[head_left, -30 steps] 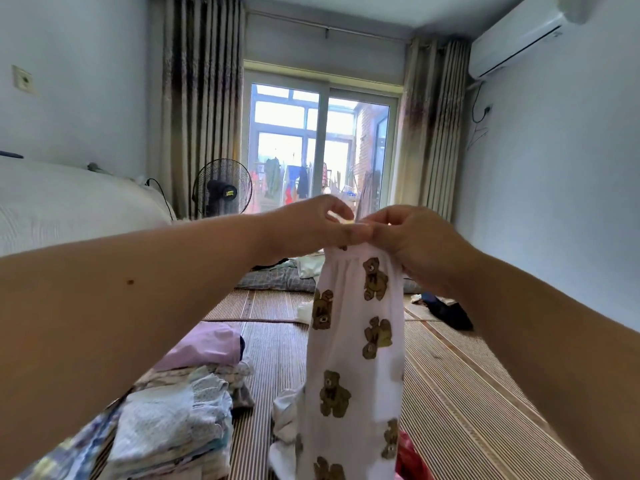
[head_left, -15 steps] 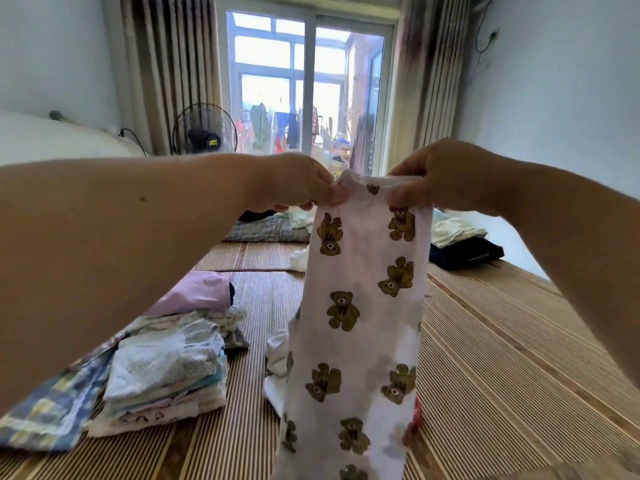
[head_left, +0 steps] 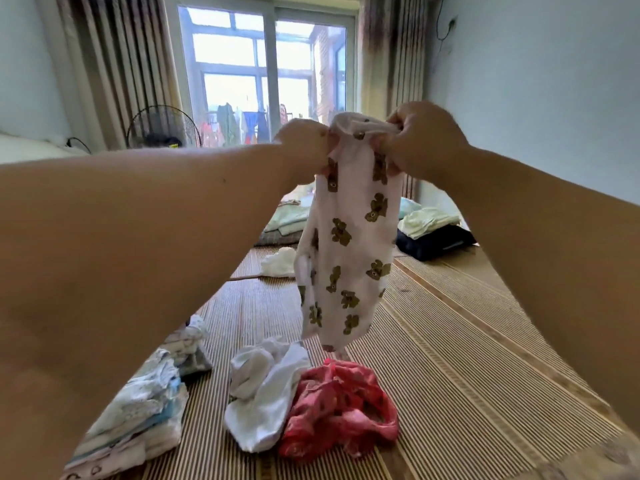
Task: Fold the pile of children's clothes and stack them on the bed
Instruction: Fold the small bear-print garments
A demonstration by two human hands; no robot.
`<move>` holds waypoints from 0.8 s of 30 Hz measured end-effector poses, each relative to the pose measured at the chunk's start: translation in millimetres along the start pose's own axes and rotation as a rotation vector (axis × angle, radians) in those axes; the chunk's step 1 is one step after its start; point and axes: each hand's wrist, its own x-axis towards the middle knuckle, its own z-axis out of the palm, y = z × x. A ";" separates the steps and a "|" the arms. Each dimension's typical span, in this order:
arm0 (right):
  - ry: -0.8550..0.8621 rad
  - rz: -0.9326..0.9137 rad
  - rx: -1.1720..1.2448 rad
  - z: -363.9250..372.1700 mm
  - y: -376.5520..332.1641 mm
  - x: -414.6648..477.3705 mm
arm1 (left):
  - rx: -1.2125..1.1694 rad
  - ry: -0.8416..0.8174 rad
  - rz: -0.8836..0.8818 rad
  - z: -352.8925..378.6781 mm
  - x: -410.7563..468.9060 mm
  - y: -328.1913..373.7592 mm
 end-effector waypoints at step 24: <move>-0.468 0.337 0.523 -85.5 -17.9 -49.6 | -1.086 -0.551 -0.950 92.0 -206.6 -65.9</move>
